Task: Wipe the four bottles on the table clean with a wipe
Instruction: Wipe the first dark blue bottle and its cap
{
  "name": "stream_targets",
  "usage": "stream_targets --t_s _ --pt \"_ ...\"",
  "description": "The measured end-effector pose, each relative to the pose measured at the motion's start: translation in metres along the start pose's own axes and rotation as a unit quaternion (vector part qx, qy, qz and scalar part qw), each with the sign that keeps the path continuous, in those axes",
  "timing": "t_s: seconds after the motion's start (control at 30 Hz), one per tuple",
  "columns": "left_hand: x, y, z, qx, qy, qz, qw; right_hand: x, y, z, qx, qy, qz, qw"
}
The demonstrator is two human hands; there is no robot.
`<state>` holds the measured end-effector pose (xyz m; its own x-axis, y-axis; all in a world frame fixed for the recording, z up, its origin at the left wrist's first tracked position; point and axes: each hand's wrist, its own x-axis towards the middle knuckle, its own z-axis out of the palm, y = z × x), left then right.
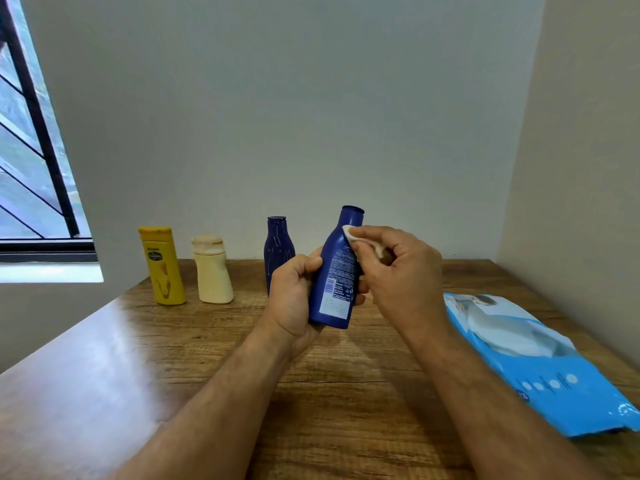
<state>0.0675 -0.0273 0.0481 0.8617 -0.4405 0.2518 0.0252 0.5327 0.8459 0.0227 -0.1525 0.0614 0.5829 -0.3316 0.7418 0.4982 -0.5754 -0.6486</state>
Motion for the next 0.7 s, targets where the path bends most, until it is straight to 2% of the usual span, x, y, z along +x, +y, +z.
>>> stream_targets --t_s 0.13,0.2,0.27,0.4,0.5,0.6,0.7 --pt "0.000 0.007 -0.002 -0.010 0.046 0.021 0.999 -0.005 -0.006 -0.003 0.020 -0.170 0.022 0.985" --pt "0.000 0.010 -0.003 -0.013 0.064 0.018 0.998 -0.008 -0.005 -0.002 0.003 -0.223 0.012 0.975" --pt "-0.001 0.010 -0.002 -0.015 0.064 0.011 0.998 -0.008 -0.004 0.001 -0.014 -0.192 -0.002 0.981" --pt "-0.002 0.007 0.002 -0.004 0.042 0.006 0.999 -0.001 -0.001 0.001 -0.035 -0.036 -0.017 0.999" --pt "-0.002 0.004 0.004 0.026 0.027 -0.006 0.999 0.003 0.000 -0.002 -0.012 0.019 0.000 1.000" --pt "-0.001 0.004 0.003 0.043 0.036 -0.002 0.998 0.002 -0.001 -0.005 0.024 -0.002 0.014 1.000" --pt "0.001 0.007 0.000 0.027 0.074 0.013 0.997 -0.001 -0.003 -0.007 0.042 -0.104 0.008 0.994"
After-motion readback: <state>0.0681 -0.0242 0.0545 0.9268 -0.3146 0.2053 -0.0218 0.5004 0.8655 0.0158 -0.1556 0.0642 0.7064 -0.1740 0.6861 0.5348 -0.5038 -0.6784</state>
